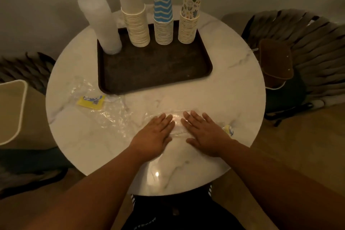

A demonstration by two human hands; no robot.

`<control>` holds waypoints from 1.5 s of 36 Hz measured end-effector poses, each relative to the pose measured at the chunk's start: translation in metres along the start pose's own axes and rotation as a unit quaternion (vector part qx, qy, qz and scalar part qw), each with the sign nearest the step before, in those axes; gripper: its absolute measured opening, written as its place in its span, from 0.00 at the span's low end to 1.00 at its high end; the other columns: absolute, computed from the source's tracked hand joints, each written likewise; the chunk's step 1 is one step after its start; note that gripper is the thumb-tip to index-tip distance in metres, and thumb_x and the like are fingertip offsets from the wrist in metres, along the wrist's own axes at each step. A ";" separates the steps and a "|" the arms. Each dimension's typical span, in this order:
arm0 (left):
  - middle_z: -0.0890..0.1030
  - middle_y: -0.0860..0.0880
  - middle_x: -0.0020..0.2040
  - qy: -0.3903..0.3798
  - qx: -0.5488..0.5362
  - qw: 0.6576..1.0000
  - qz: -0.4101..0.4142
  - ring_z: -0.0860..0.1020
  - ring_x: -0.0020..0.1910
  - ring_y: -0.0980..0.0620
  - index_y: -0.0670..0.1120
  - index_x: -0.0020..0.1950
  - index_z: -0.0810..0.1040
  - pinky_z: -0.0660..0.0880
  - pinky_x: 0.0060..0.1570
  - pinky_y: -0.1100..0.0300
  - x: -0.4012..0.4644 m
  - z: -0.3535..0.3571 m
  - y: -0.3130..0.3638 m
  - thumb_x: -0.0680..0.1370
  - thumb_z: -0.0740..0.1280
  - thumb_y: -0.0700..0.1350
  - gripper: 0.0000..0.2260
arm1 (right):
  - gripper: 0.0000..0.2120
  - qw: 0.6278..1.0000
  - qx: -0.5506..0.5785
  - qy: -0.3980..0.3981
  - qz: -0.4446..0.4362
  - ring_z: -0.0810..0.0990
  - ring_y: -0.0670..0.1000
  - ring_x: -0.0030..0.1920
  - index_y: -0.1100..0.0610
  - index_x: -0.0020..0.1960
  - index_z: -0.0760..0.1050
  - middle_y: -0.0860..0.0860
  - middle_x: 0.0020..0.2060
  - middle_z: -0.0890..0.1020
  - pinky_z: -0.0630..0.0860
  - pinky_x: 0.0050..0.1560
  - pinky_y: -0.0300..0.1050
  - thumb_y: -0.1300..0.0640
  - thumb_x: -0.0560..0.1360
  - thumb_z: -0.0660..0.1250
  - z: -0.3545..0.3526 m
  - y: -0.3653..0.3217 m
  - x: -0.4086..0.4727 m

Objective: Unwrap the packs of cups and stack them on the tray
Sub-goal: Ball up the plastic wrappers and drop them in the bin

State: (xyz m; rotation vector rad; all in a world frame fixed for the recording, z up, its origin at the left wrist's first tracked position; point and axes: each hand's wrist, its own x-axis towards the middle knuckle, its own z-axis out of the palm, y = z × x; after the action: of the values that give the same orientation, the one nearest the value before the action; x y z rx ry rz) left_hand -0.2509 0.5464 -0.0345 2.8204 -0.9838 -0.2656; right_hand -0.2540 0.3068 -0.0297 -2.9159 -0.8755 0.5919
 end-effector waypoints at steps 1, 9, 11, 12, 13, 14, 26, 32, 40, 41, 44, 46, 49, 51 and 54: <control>0.72 0.43 0.71 -0.004 0.002 1.000 -0.006 0.71 0.71 0.41 0.44 0.71 0.73 0.59 0.72 0.47 -0.003 0.003 -0.003 0.80 0.54 0.54 0.24 | 0.36 1.000 -0.004 0.000 0.008 0.36 0.51 0.75 0.51 0.78 0.39 0.48 0.75 0.37 0.37 0.74 0.53 0.34 0.74 0.34 0.003 0.009 -0.007; 0.51 0.45 0.80 -0.076 -0.007 0.997 -0.020 0.50 0.79 0.43 0.55 0.78 0.58 0.33 0.71 0.53 0.004 -0.004 -0.004 0.79 0.38 0.58 0.29 | 0.39 0.971 0.024 0.013 0.235 0.28 0.54 0.74 0.49 0.77 0.33 0.51 0.77 0.34 0.32 0.72 0.61 0.31 0.71 0.27 -0.003 0.045 -0.046; 0.54 0.43 0.79 -0.074 -0.005 0.997 -0.026 0.53 0.79 0.41 0.55 0.78 0.61 0.37 0.72 0.52 0.007 -0.005 -0.003 0.79 0.38 0.59 0.30 | 0.41 0.977 0.041 0.067 0.200 0.34 0.55 0.77 0.52 0.78 0.39 0.52 0.77 0.38 0.35 0.75 0.58 0.30 0.73 0.36 -0.014 0.034 -0.042; 0.58 0.42 0.78 -0.069 -0.006 0.997 -0.027 0.57 0.78 0.39 0.54 0.77 0.64 0.42 0.73 0.49 0.009 -0.007 0.000 0.79 0.40 0.58 0.29 | 0.41 0.983 0.040 0.095 0.153 0.41 0.56 0.78 0.52 0.79 0.44 0.52 0.78 0.43 0.40 0.76 0.57 0.29 0.74 0.42 -0.019 0.026 -0.038; 0.61 0.41 0.78 -0.065 -0.008 0.997 -0.030 0.59 0.77 0.39 0.53 0.76 0.66 0.45 0.74 0.48 0.010 -0.008 0.002 0.79 0.40 0.58 0.30 | 0.40 0.987 0.033 0.115 0.103 0.49 0.56 0.78 0.51 0.79 0.50 0.53 0.78 0.50 0.46 0.76 0.55 0.30 0.74 0.48 -0.021 0.018 -0.034; 0.61 0.41 0.78 -0.071 -0.007 0.997 -0.032 0.59 0.77 0.39 0.52 0.76 0.66 0.48 0.75 0.47 0.012 -0.010 0.003 0.78 0.39 0.58 0.31 | 0.38 0.990 0.022 0.122 0.062 0.57 0.57 0.76 0.51 0.78 0.56 0.53 0.77 0.58 0.54 0.74 0.54 0.31 0.74 0.52 -0.019 0.009 -0.030; 0.81 0.43 0.48 0.022 -0.131 0.990 -0.046 0.80 0.48 0.42 0.43 0.49 0.83 0.80 0.44 0.51 -0.001 -0.031 -0.014 0.75 0.58 0.49 0.17 | 0.09 0.982 0.078 0.170 0.025 0.79 0.59 0.38 0.58 0.48 0.77 0.56 0.40 0.81 0.74 0.36 0.49 0.58 0.75 0.59 -0.014 0.015 -0.020; 0.83 0.44 0.50 0.041 -0.179 0.966 -0.183 0.80 0.49 0.42 0.49 0.59 0.78 0.74 0.47 0.54 0.028 -0.048 -0.023 0.78 0.55 0.50 0.16 | 0.08 0.960 0.170 0.097 0.200 0.74 0.57 0.42 0.53 0.53 0.73 0.57 0.46 0.79 0.67 0.41 0.45 0.57 0.80 0.56 -0.048 0.023 0.018; 0.79 0.41 0.51 0.076 -0.055 0.970 -0.222 0.77 0.50 0.39 0.42 0.55 0.78 0.69 0.48 0.51 0.050 -0.041 -0.029 0.77 0.65 0.41 0.07 | 0.10 0.953 0.156 0.079 0.247 0.76 0.57 0.46 0.57 0.48 0.72 0.56 0.45 0.77 0.67 0.43 0.46 0.50 0.79 0.63 -0.046 0.033 0.054; 0.79 0.40 0.51 0.105 -0.007 0.979 -0.174 0.77 0.50 0.37 0.41 0.52 0.79 0.68 0.49 0.49 0.050 -0.039 -0.025 0.75 0.65 0.39 0.07 | 0.10 0.953 0.153 0.079 0.249 0.76 0.57 0.47 0.56 0.47 0.71 0.55 0.44 0.75 0.66 0.43 0.46 0.49 0.79 0.63 -0.046 0.034 0.055; 0.76 0.41 0.68 0.093 0.020 0.995 0.005 0.72 0.67 0.37 0.43 0.65 0.77 0.65 0.68 0.47 0.049 -0.030 -0.005 0.77 0.64 0.43 0.16 | 0.12 0.949 0.153 0.088 0.260 0.75 0.55 0.47 0.53 0.45 0.71 0.52 0.43 0.72 0.68 0.44 0.47 0.44 0.78 0.63 -0.042 0.038 0.049; 0.57 0.47 0.79 -0.046 0.016 0.999 0.020 0.54 0.78 0.42 0.50 0.79 0.60 0.49 0.75 0.46 0.043 -0.021 0.007 0.84 0.52 0.52 0.22 | 0.16 0.953 0.120 0.089 0.262 0.75 0.55 0.47 0.53 0.47 0.72 0.53 0.45 0.74 0.69 0.47 0.48 0.40 0.77 0.62 -0.044 0.043 0.042; 0.43 0.52 0.81 -0.129 0.035 0.991 -0.013 0.42 0.79 0.46 0.56 0.80 0.43 0.38 0.75 0.47 0.037 -0.013 0.007 0.76 0.32 0.58 0.31 | 0.24 0.961 -0.024 0.095 0.259 0.75 0.56 0.51 0.55 0.53 0.75 0.54 0.50 0.77 0.67 0.52 0.51 0.34 0.75 0.59 -0.047 0.061 0.028; 0.41 0.53 0.80 -0.131 0.035 0.991 -0.012 0.40 0.79 0.47 0.56 0.80 0.41 0.37 0.75 0.47 0.037 -0.014 0.006 0.76 0.31 0.59 0.31 | 0.25 0.943 -0.105 0.108 0.296 0.74 0.57 0.53 0.56 0.55 0.75 0.55 0.51 0.77 0.66 0.54 0.53 0.35 0.76 0.59 -0.050 0.078 0.016; 0.39 0.53 0.80 -0.142 0.026 0.989 -0.022 0.38 0.79 0.48 0.56 0.80 0.41 0.36 0.76 0.47 0.039 -0.017 0.008 0.83 0.43 0.57 0.25 | 0.18 0.911 -0.122 0.188 0.346 0.72 0.61 0.55 0.59 0.58 0.74 0.59 0.54 0.75 0.67 0.56 0.56 0.47 0.77 0.64 -0.057 0.088 0.007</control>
State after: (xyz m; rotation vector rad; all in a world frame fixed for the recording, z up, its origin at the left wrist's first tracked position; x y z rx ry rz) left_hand -0.2215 0.5170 -0.0208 2.9079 -0.9938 -0.6719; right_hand -0.1816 0.2407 0.0080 -3.3561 0.1656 -0.1029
